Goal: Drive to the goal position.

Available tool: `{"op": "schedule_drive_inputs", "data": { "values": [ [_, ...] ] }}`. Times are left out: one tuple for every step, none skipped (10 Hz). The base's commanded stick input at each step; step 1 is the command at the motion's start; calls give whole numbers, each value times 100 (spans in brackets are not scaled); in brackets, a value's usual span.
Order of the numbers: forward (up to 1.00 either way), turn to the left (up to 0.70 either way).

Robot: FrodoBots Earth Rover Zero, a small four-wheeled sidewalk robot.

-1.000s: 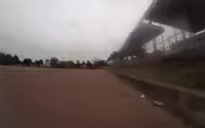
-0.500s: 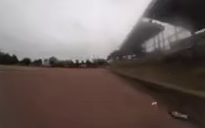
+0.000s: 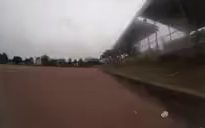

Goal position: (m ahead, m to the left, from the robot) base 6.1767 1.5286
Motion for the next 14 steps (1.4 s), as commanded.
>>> {"op": "schedule_drive_inputs", "data": {
  "values": [
    [100, 0],
    [100, 0],
    [100, 0],
    [100, 0],
    [100, 0],
    [100, 0],
    [100, 0],
    [100, 0],
    [100, 0],
    [100, 0],
    [100, 0],
    [100, 0],
    [100, 0],
    [100, 0]
  ]
}}
